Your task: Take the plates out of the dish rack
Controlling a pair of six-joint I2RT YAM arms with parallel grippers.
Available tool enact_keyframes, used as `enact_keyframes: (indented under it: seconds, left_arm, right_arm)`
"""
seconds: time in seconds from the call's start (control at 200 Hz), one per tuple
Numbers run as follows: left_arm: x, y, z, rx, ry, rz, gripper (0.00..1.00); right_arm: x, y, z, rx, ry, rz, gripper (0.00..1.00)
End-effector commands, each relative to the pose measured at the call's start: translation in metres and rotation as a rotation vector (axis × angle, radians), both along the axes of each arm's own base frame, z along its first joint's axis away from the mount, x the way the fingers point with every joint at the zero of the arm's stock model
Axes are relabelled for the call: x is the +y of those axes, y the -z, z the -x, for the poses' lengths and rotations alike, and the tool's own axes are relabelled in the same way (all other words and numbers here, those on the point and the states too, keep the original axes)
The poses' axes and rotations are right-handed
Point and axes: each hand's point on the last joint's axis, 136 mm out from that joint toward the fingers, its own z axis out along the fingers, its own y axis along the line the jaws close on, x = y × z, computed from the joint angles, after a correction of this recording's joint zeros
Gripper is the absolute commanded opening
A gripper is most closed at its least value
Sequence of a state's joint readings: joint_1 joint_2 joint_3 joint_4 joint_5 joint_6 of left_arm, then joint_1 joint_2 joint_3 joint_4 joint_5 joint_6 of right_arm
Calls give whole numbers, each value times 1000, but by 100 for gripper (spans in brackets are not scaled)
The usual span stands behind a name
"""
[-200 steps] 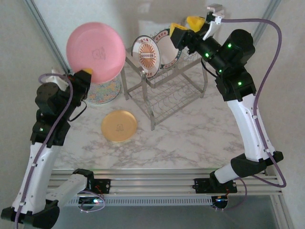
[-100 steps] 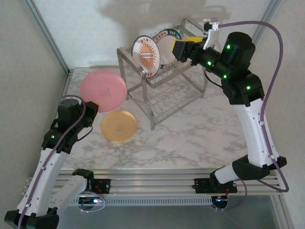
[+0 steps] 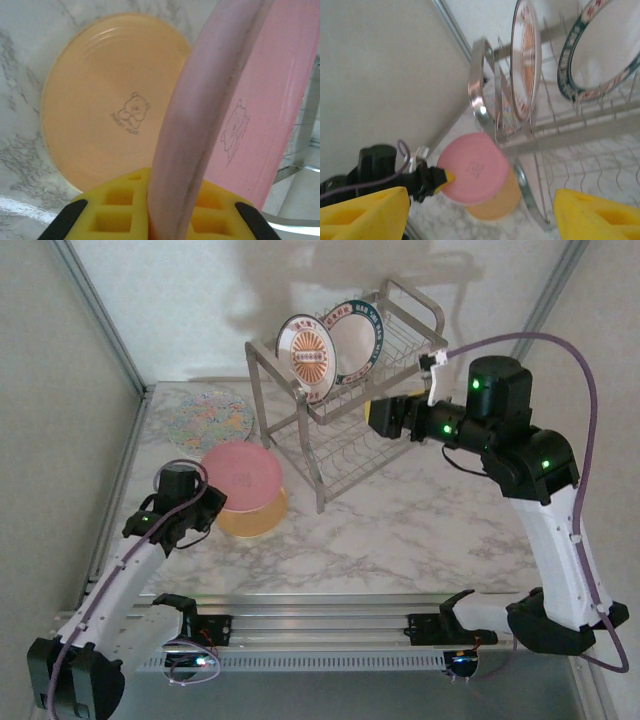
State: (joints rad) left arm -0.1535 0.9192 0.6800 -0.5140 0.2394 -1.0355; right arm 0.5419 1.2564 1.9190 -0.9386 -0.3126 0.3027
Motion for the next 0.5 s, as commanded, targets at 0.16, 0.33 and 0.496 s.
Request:
enact_keyframes:
  seconds: [0.16, 0.33, 0.496]
  left_arm:
    - [-9, 34, -3, 22, 58, 5, 0]
    - [-14, 50, -5, 40, 70, 18, 0]
    - [-14, 59, -7, 57, 74, 8, 0]
  right_arm:
    - [-4, 19, 38, -33, -101, 51, 76]
    - [-7, 32, 52, -125, -133, 61, 76]
    - [-6, 43, 51, -127, -134, 74, 76]
